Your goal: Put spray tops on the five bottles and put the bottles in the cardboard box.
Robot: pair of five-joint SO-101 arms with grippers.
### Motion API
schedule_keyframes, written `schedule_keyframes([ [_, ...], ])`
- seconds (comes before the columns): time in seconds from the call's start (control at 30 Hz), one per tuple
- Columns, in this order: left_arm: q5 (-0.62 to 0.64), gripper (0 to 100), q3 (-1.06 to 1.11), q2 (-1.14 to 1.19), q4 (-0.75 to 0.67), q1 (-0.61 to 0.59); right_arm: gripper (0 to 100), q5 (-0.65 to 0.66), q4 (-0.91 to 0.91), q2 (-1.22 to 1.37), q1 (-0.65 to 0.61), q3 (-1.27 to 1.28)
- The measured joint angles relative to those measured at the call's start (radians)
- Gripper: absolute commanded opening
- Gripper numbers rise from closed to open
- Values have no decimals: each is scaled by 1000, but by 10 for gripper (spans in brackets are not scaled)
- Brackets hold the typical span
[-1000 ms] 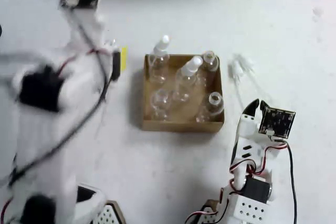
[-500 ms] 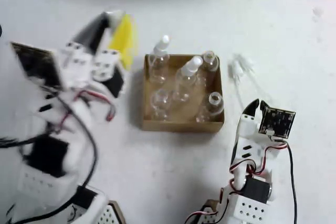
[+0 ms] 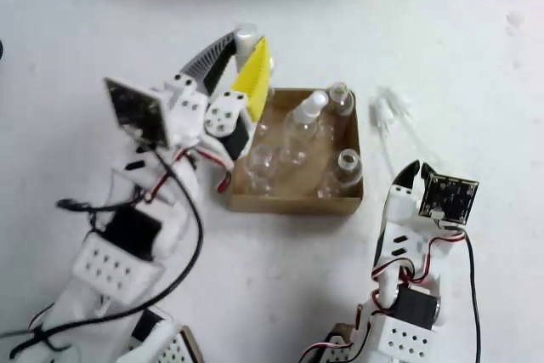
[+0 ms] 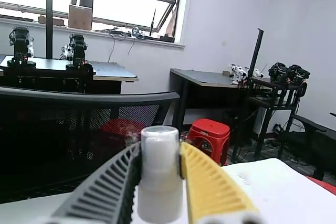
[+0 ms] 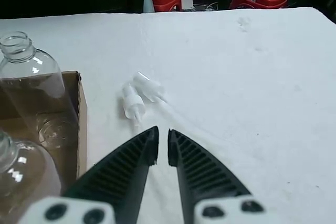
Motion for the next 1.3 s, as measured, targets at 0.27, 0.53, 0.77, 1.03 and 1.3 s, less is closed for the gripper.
schedule_keyframes([
  [0.27,0,20,57,49,-87,-3,19,0,0,0,0,0],
  [0.53,66,20,60,17,-34,14,19,0,0,0,0,0],
  [0.77,81,20,97,-17,-3,17,19,0,0,0,0,0],
  [1.03,84,21,124,-17,-3,17,19,0,0,0,0,0],
  [1.3,84,23,269,-17,-87,28,19,0,0,0,0,0],
])
